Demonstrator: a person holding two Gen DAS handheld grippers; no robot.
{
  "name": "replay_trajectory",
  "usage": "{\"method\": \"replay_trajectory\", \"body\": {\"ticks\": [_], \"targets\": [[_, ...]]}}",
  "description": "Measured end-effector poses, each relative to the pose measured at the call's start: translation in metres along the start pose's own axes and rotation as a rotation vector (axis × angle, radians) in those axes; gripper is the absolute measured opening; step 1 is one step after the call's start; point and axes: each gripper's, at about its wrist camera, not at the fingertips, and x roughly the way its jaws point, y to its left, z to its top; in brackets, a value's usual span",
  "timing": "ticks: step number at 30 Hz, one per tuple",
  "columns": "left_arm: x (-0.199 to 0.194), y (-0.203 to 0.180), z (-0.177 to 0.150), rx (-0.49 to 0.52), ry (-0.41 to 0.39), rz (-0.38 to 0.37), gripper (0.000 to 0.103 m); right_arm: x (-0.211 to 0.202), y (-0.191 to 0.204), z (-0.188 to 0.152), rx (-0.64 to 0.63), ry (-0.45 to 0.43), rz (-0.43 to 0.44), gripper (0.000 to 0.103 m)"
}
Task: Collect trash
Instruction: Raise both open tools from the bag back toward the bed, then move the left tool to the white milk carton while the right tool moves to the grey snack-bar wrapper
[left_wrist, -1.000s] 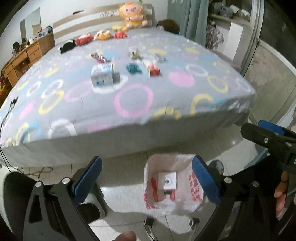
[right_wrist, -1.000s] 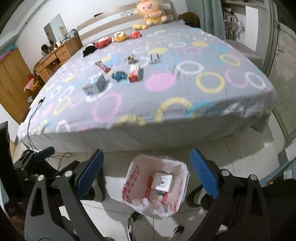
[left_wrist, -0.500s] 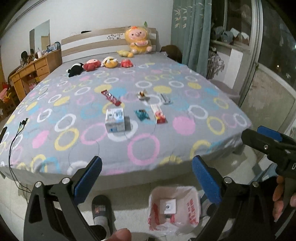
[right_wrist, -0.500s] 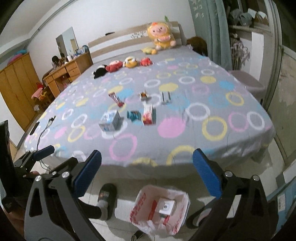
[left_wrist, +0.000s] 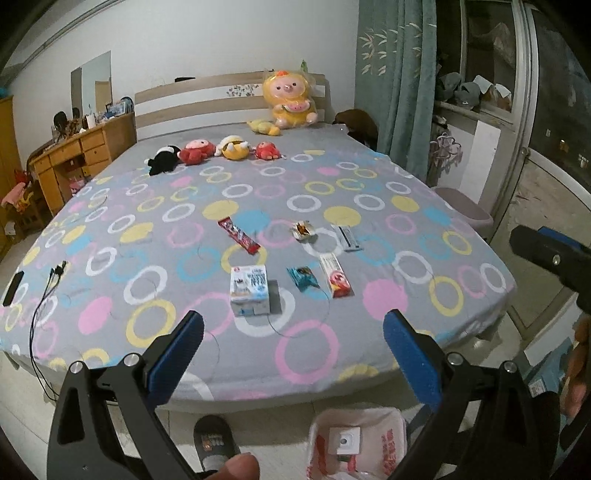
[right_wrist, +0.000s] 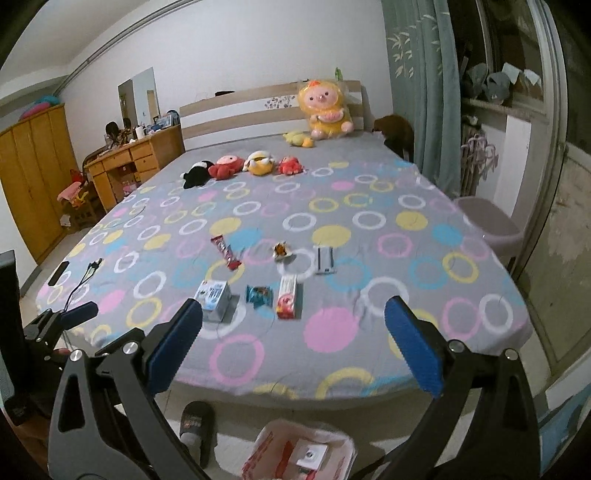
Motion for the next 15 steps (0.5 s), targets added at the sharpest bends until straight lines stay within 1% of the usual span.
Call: {"method": "replay_trajectory", "body": {"ticks": [7, 11, 15], "targets": [[0.021, 0.007, 0.015, 0.001, 0.012, 0.013, 0.095, 0.019, -0.002, 0.02, -0.025, -0.003, -0.027, 0.096], [0.04, 0.009, 0.02, -0.002, 0.033, 0.018, 0.095, 0.04, -0.005, 0.029, -0.035, 0.013, -0.041, 0.096], [0.069, 0.012, 0.023, -0.001, 0.066, 0.02, 0.095, 0.067, -0.007, 0.036, -0.048, 0.039, -0.049, 0.096]]}}
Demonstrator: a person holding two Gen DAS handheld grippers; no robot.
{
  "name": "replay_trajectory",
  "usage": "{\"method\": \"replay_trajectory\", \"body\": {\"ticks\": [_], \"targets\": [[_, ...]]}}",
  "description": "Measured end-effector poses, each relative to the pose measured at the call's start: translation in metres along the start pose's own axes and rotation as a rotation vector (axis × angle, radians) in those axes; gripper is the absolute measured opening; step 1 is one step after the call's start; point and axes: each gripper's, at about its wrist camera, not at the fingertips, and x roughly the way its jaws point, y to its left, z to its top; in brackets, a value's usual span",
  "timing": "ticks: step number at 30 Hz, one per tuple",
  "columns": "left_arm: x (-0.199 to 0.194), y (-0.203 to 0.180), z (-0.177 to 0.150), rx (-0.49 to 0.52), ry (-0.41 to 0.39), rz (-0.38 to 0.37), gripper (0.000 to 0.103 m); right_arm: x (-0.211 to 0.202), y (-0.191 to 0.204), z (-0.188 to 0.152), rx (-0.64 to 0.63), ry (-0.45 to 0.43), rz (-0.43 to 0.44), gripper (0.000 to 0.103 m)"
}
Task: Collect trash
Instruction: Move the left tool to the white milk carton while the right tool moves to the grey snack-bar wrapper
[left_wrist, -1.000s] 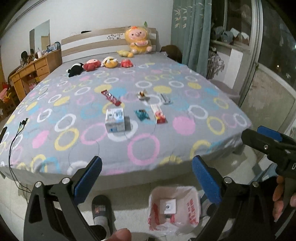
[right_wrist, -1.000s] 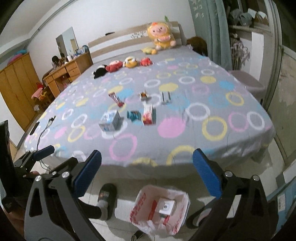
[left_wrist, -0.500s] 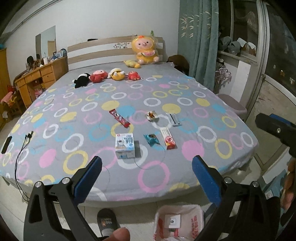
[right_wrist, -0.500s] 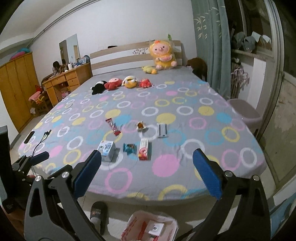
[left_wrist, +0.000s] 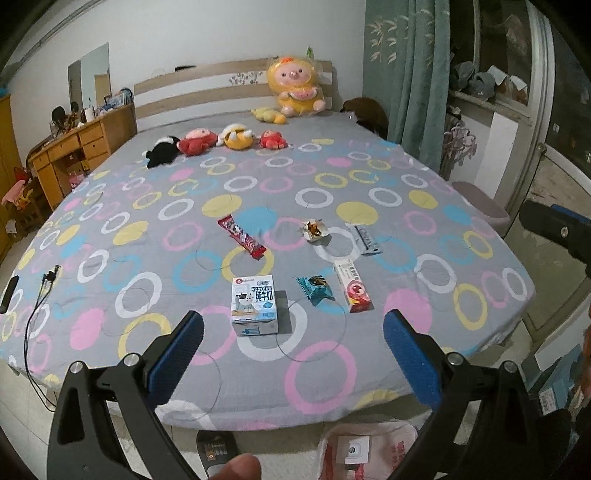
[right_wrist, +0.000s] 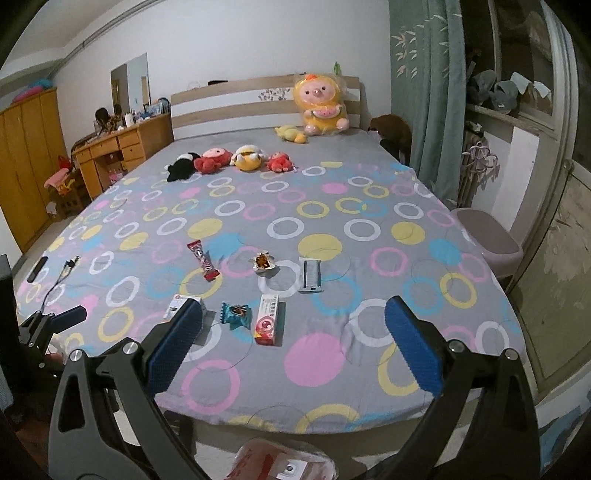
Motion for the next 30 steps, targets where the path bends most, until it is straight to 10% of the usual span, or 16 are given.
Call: {"method": "replay_trajectory", "body": {"ticks": [30], "targets": [[0.204, 0.041, -0.002, -0.008, 0.247, 0.077, 0.095, 0.263, -0.019, 0.032, 0.007, 0.264, -0.026, 0.096]]}}
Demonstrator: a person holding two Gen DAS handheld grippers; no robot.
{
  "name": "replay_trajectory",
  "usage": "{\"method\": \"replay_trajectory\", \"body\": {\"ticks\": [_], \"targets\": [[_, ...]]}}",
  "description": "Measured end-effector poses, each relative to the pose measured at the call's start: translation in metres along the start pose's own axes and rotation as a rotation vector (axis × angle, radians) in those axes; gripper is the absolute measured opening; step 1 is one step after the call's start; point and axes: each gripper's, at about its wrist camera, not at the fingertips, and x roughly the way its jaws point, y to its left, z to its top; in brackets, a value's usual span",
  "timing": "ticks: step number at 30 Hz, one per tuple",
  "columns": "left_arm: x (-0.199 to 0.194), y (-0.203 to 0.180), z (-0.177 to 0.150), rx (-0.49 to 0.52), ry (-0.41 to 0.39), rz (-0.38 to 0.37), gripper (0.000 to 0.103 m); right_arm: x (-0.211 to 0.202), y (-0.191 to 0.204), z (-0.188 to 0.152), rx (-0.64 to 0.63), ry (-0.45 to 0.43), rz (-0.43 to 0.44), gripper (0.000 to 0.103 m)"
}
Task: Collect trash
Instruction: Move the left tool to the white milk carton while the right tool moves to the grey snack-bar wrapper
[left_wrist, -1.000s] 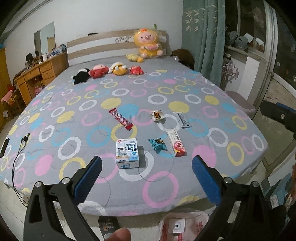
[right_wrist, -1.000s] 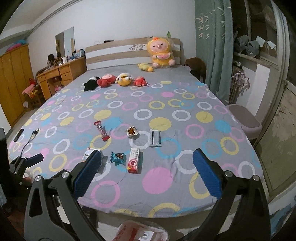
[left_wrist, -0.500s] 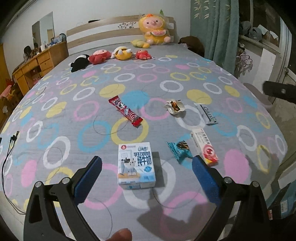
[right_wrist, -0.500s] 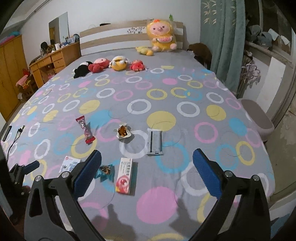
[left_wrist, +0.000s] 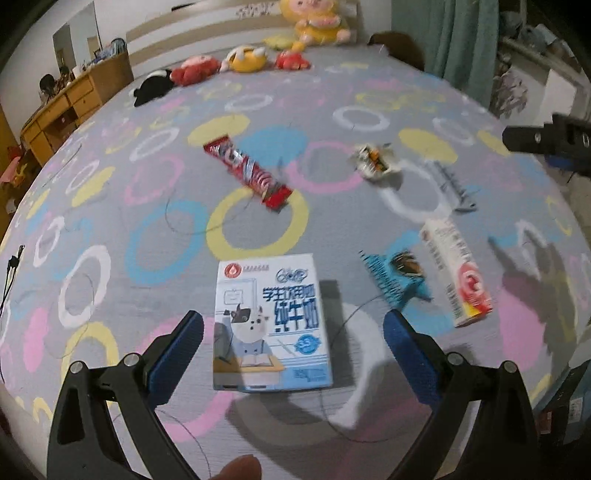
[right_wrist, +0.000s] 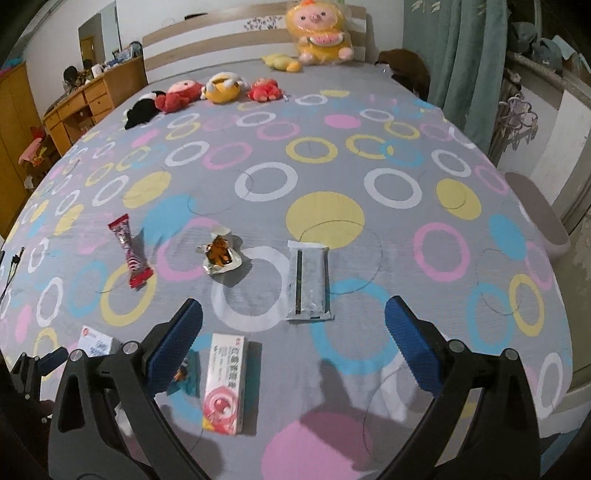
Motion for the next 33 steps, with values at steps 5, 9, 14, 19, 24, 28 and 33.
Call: {"method": "replay_trajectory", "body": {"ticks": [5, 9, 14, 19, 24, 28, 33], "targets": [[0.016, 0.015, 0.001, -0.077, 0.058, -0.03, 0.095, 0.036, -0.005, 0.011, 0.013, 0.059, -0.01, 0.096], [0.034, 0.024, -0.001, -0.111, 0.11, -0.029, 0.095, 0.063, -0.005, 0.018, 0.013, 0.104, -0.025, 0.096], [0.045, 0.024, -0.003, -0.116, 0.134, -0.026, 0.095, 0.103, -0.004, 0.023, 0.017, 0.187, -0.031, 0.096], [0.053, 0.022, -0.002, -0.109, 0.15, -0.02, 0.095, 0.137, -0.009, 0.019, 0.042, 0.252, -0.05, 0.096], [0.058, 0.021, -0.001, -0.101, 0.156, -0.004, 0.095, 0.159, -0.013, 0.01, 0.041, 0.301, -0.055, 0.097], [0.061, 0.021, -0.001, -0.111, 0.157, 0.004, 0.096, 0.16, -0.011, 0.009, 0.026, 0.296, -0.067, 0.097], [0.063, 0.017, -0.003, -0.109, 0.14, 0.022, 0.097, 0.161, -0.012, 0.009, 0.028, 0.298, -0.057, 0.098]]}}
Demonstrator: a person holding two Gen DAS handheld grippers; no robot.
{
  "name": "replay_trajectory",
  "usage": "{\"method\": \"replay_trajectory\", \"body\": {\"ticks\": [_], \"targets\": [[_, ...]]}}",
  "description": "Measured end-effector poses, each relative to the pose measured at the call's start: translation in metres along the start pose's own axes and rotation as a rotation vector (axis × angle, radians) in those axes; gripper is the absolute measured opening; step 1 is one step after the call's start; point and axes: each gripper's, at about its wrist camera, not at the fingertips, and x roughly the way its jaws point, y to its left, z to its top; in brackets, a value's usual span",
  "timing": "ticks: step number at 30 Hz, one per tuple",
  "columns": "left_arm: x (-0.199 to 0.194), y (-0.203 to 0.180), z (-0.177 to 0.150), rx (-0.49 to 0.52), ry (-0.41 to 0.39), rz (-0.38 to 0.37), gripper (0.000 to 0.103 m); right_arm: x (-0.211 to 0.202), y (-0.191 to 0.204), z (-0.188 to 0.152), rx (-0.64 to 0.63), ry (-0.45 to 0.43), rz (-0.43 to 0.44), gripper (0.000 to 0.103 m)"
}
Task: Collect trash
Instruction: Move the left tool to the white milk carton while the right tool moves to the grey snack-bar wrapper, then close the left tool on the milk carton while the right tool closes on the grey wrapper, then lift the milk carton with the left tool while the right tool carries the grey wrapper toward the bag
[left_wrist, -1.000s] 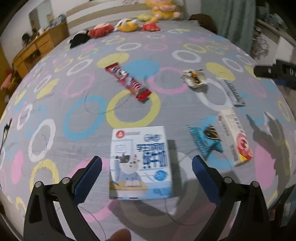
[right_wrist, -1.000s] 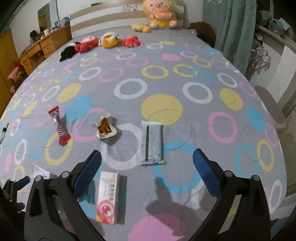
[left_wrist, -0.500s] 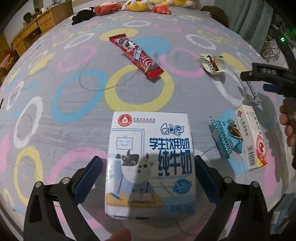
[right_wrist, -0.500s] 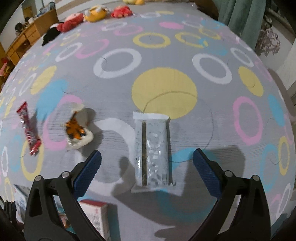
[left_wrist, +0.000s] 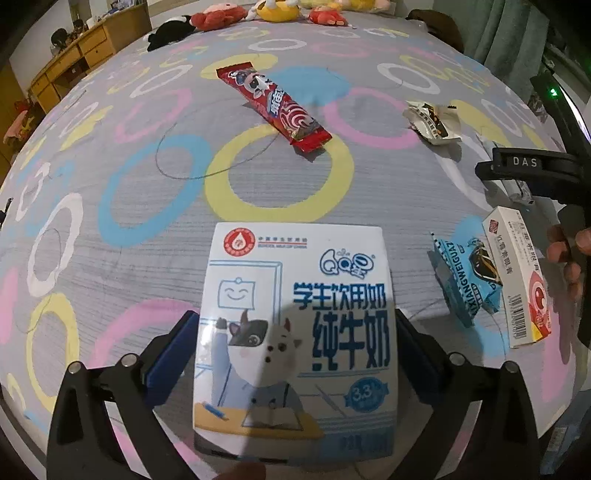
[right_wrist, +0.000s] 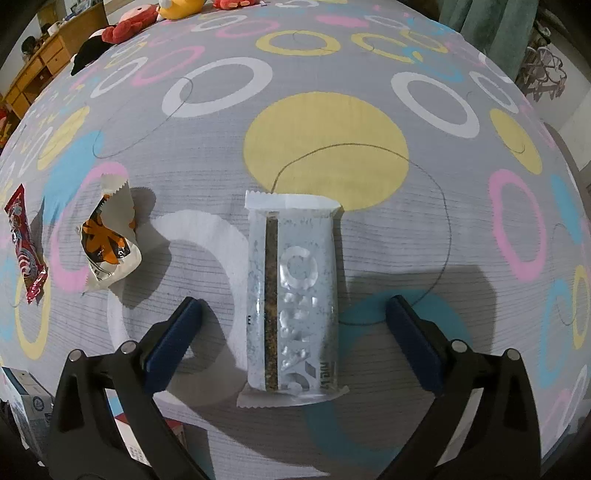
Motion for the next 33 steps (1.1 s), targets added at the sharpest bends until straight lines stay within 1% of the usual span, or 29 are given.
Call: {"method": "replay_trajectory", "body": {"ticks": [5, 11, 13, 15, 16, 17, 18, 19, 20, 22, 25, 28, 33], "targets": [[0.0, -0.003, -0.001, 0.015, -0.006, 0.004, 0.097, 0.001, 0.0, -0.003, -0.004, -0.011, -0.014, 0.098], [-0.002, -0.004, -0.001, 0.006, -0.009, 0.008, 0.096, 0.0, 0.003, -0.006, -0.006, -0.018, -0.016, 0.098], [-0.002, -0.003, 0.0, -0.003, -0.011, 0.007, 0.096, 0.0, 0.005, -0.007, -0.007, -0.019, -0.02, 0.096], [-0.002, -0.002, 0.001, -0.006, -0.014, 0.009, 0.095, -0.003, 0.008, -0.008, -0.016, -0.023, -0.018, 0.088], [-0.003, -0.003, 0.0, -0.002, -0.019, 0.01, 0.091, -0.005, 0.01, -0.009, -0.023, -0.028, -0.016, 0.078], [-0.004, -0.004, 0.0, 0.0, -0.025, 0.007, 0.088, -0.008, 0.014, -0.01, -0.034, -0.035, -0.014, 0.065], [-0.007, -0.005, 0.0, 0.003, -0.036, 0.004, 0.078, -0.011, 0.017, -0.011, -0.043, -0.041, -0.013, 0.058], [-0.009, -0.007, 0.0, 0.006, -0.044, 0.003, 0.064, -0.014, 0.022, -0.013, -0.052, -0.048, -0.012, 0.042], [-0.011, -0.008, 0.001, 0.01, -0.05, 0.004, 0.064, -0.016, 0.024, -0.013, -0.059, -0.051, -0.01, 0.038], [-0.012, -0.009, 0.001, 0.01, -0.05, 0.005, 0.062, -0.017, 0.03, -0.016, -0.072, -0.062, -0.043, 0.038], [-0.015, -0.009, 0.0, 0.002, -0.059, 0.001, 0.062, -0.02, 0.035, -0.019, -0.076, -0.083, -0.069, 0.038], [-0.019, -0.009, 0.001, 0.001, -0.066, -0.02, 0.062, -0.025, 0.039, -0.025, -0.087, -0.093, -0.079, 0.038], [-0.025, -0.004, 0.001, -0.007, -0.084, -0.023, 0.062, -0.039, 0.036, -0.034, -0.076, -0.11, -0.079, 0.038]]}}
